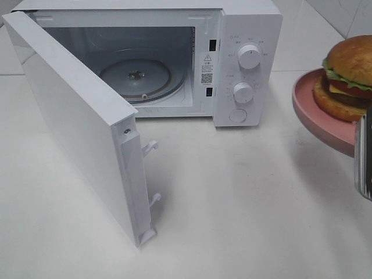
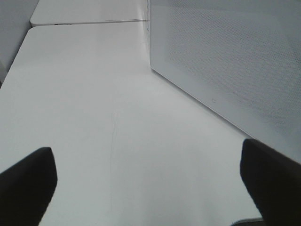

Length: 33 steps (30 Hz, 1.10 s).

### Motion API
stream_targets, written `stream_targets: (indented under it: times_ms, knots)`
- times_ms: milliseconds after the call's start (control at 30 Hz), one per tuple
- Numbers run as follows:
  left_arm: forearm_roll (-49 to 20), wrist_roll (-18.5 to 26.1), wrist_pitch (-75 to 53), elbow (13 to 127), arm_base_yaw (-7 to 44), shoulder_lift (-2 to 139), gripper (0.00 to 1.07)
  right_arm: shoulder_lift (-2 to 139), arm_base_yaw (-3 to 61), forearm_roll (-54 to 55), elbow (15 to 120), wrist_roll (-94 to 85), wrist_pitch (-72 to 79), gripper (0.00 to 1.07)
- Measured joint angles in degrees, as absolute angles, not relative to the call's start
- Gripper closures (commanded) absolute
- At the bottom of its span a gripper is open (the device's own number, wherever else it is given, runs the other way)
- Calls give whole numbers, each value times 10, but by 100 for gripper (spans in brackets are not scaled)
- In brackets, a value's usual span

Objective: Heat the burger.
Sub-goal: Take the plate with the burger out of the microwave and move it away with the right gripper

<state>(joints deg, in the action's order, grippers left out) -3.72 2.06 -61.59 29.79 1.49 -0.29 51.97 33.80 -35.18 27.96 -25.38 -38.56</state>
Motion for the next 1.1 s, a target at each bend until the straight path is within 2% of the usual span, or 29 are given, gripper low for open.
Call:
stream_targets:
  times_ms: [533, 1100]
  knots:
    - [-37, 21, -616, 298, 15, -3, 9, 533, 338, -439, 280, 28, -501, 107]
    - [-37, 21, -616, 298, 15, -3, 9, 706, 338, -469, 280, 303, -515, 107]
